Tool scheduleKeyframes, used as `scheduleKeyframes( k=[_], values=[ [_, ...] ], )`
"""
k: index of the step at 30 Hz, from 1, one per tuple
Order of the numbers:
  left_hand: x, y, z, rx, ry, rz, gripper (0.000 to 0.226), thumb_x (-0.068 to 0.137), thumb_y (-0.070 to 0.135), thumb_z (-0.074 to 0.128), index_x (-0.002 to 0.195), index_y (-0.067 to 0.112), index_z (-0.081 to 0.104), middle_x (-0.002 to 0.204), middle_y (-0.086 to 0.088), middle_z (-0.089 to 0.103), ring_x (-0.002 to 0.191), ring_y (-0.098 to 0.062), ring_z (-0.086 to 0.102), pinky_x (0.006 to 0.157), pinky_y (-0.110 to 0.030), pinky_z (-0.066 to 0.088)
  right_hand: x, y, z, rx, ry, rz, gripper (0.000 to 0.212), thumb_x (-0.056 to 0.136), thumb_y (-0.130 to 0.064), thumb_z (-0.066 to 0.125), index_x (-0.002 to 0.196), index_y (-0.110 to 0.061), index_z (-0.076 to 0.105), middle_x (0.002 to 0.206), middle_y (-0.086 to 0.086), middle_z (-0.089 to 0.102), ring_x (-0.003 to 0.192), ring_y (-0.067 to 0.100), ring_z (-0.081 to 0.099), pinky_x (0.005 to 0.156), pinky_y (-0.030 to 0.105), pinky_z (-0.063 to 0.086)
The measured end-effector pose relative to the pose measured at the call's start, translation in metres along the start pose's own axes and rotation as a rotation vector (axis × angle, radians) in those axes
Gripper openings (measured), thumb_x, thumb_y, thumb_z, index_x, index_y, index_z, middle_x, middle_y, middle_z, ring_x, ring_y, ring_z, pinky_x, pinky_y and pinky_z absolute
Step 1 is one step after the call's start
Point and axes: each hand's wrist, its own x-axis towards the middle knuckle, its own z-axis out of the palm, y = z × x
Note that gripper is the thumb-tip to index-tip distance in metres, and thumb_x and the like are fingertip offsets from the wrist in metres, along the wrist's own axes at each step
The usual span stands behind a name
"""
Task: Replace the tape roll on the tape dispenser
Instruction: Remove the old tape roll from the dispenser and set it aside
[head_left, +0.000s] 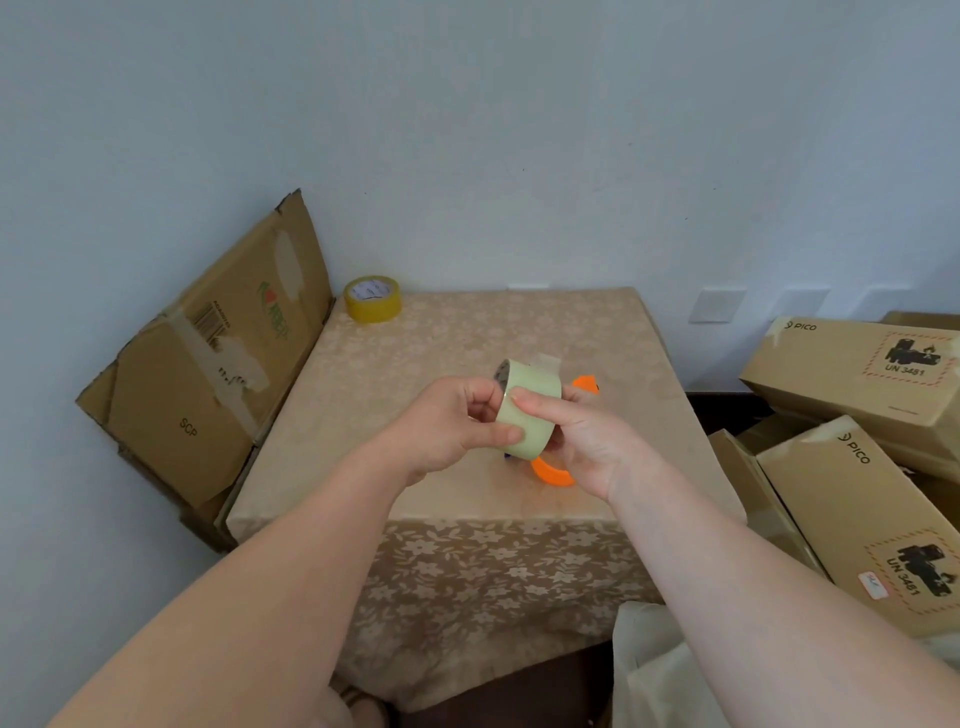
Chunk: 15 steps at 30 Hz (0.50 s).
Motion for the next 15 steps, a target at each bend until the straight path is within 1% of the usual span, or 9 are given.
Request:
scheduleKeyframes(
  k=[2, 4, 5, 6, 7, 8, 11, 13, 15],
  values=[
    [-0.0005, -0.0004, -0.0003, 0.008, -0.007, 0.0, 0.017, 0.075, 0.002, 0.07, 0.084, -0.006, 0.058, 0.074, -0.007, 0.058, 0.063, -0.006, 0.054, 0.063, -0.014, 0.045, 0.0019, 0.0006, 0.0016, 0.015, 0.022, 0.02, 0.022, 0.08, -0.024, 0.071, 0.099, -0.011, 0.071, 0.093, 0.008, 0.073, 0.088, 0.023, 0.068, 0.097, 0.048, 0.05],
    [-0.0012, -0.0001, 0.0005, 0.003, -0.014, -0.008, 0.023, 0.076, 0.002, 0.069, 0.088, -0.013, 0.055, 0.078, -0.012, 0.057, 0.07, -0.013, 0.054, 0.066, -0.018, 0.045, 0.004, -0.0001, 0.0021, 0.016, 0.057, 0.044, 0.026, 0.08, -0.033, 0.07, 0.097, -0.014, 0.07, 0.089, 0.005, 0.073, 0.081, 0.019, 0.069, 0.082, 0.04, 0.056],
    [-0.0016, 0.0004, 0.0013, -0.009, -0.019, -0.01, 0.021, 0.076, 0.001, 0.069, 0.087, -0.012, 0.056, 0.078, -0.012, 0.059, 0.07, -0.013, 0.056, 0.067, -0.018, 0.047, 0.0042, -0.001, 0.0017, 0.017, 0.063, 0.049, 0.027, 0.08, -0.036, 0.07, 0.097, -0.015, 0.069, 0.086, 0.003, 0.073, 0.078, 0.017, 0.07, 0.075, 0.035, 0.057],
    [-0.0013, 0.0002, 0.0021, -0.025, -0.021, -0.016, 0.015, 0.077, 0.001, 0.068, 0.084, -0.006, 0.058, 0.078, -0.009, 0.061, 0.07, -0.011, 0.058, 0.068, -0.018, 0.048, 0.004, -0.0018, 0.0008, 0.012, 0.052, 0.049, 0.026, 0.08, -0.035, 0.071, 0.096, -0.015, 0.069, 0.086, 0.002, 0.074, 0.077, 0.016, 0.07, 0.072, 0.032, 0.057],
    [-0.0008, -0.0001, 0.0031, -0.045, -0.02, -0.021, 0.01, 0.077, 0.001, 0.068, 0.08, 0.001, 0.059, 0.078, -0.007, 0.062, 0.07, -0.01, 0.059, 0.068, -0.018, 0.049, 0.0034, -0.0027, -0.0004, -0.007, 0.022, 0.042, 0.023, 0.079, -0.031, 0.072, 0.096, -0.016, 0.069, 0.088, 0.002, 0.074, 0.079, 0.015, 0.07, 0.072, 0.031, 0.056],
    [-0.0003, -0.0004, 0.004, -0.062, -0.012, -0.024, 0.011, 0.077, 0.001, 0.068, 0.077, 0.007, 0.059, 0.078, -0.006, 0.062, 0.072, -0.011, 0.059, 0.07, -0.019, 0.049, 0.0017, -0.0036, -0.0009, -0.041, -0.015, 0.035, 0.021, 0.078, -0.025, 0.073, 0.097, -0.017, 0.068, 0.091, 0.001, 0.074, 0.081, 0.015, 0.07, 0.075, 0.031, 0.056],
    [0.0012, -0.002, 0.0053, -0.057, -0.009, -0.006, 0.021, 0.076, -0.001, 0.068, 0.069, 0.015, 0.057, 0.074, -0.002, 0.06, 0.073, -0.012, 0.056, 0.069, -0.019, 0.048, -0.0005, -0.0041, 0.0007, -0.114, -0.035, 0.023, 0.032, 0.071, -0.014, 0.078, 0.102, -0.018, 0.068, 0.095, 0.001, 0.074, 0.086, 0.015, 0.069, 0.076, 0.031, 0.054],
    [0.0002, -0.0014, 0.0046, -0.045, -0.027, -0.002, 0.018, 0.076, -0.003, 0.067, 0.074, 0.013, 0.061, 0.067, 0.006, 0.06, 0.065, -0.003, 0.056, 0.065, -0.015, 0.046, -0.0004, -0.0035, 0.003, -0.086, 0.011, 0.033, 0.033, 0.07, -0.015, 0.079, 0.101, -0.016, 0.069, 0.091, 0.001, 0.075, 0.082, 0.014, 0.07, 0.073, 0.029, 0.054],
    [-0.0007, -0.0006, 0.0028, -0.034, -0.038, -0.007, 0.015, 0.076, -0.004, 0.066, 0.09, 0.0, 0.064, 0.069, 0.007, 0.064, 0.062, 0.002, 0.058, 0.066, -0.014, 0.048, 0.0006, -0.0036, 0.0043, -0.04, 0.045, 0.045, 0.025, 0.071, -0.019, 0.079, 0.095, -0.016, 0.07, 0.086, 0.0, 0.075, 0.077, 0.013, 0.071, 0.071, 0.029, 0.055]
  ],
)
